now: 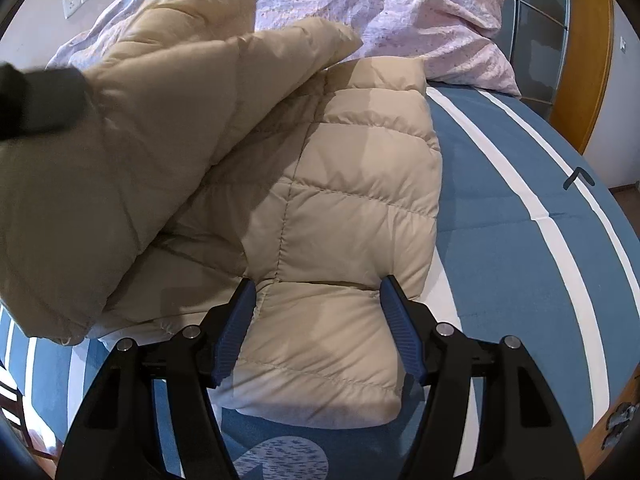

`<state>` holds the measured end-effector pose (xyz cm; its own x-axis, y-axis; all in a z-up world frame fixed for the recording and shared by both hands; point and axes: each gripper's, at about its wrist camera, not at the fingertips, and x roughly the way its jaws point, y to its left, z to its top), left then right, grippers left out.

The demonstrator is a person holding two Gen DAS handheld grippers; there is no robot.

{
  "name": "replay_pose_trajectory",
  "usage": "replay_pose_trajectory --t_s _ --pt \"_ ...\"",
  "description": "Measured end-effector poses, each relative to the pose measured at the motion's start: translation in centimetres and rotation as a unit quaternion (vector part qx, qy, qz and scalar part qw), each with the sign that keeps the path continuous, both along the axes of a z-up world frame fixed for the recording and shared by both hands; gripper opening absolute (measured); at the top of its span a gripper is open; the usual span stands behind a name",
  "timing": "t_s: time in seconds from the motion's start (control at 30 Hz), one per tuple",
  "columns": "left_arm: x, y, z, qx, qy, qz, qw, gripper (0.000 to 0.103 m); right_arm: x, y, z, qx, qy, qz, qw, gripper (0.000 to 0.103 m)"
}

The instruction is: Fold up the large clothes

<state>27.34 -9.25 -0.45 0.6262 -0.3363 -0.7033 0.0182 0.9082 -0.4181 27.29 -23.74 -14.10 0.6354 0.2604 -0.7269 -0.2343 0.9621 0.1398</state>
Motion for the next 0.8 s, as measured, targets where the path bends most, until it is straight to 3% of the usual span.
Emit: replay_pose_trajectory --t_s 0.17,0.4,0.57,0.67,0.8 --pt "-2.1 1.2 1.9 0.039 -0.024 0.025 0.9986 0.064 0.4 -0.2 0.0 0.001 0.004 -0.006 1.000 0.065" --pt "-3.8 4.5 2.7 0.099 -0.026 0.082 0.9914 0.066 0.3 -0.6 0.1 0.010 0.007 -0.010 1.000 0.065" --pt "-3.3 6.8 0.3 0.139 0.005 0.123 0.9826 0.066 0.3 -0.7 0.1 0.013 0.005 -0.009 1.000 0.065" --pt "-2.3 7.1 -2.0 0.126 0.031 0.124 0.9837 0.067 0.4 -0.7 0.0 0.016 0.005 -0.008 1.000 0.065" --pt "-1.5 5.6 -3.5 0.132 0.034 0.109 0.9846 0.069 0.6 -1.1 -0.2 0.022 0.003 -0.004 1.000 0.065"
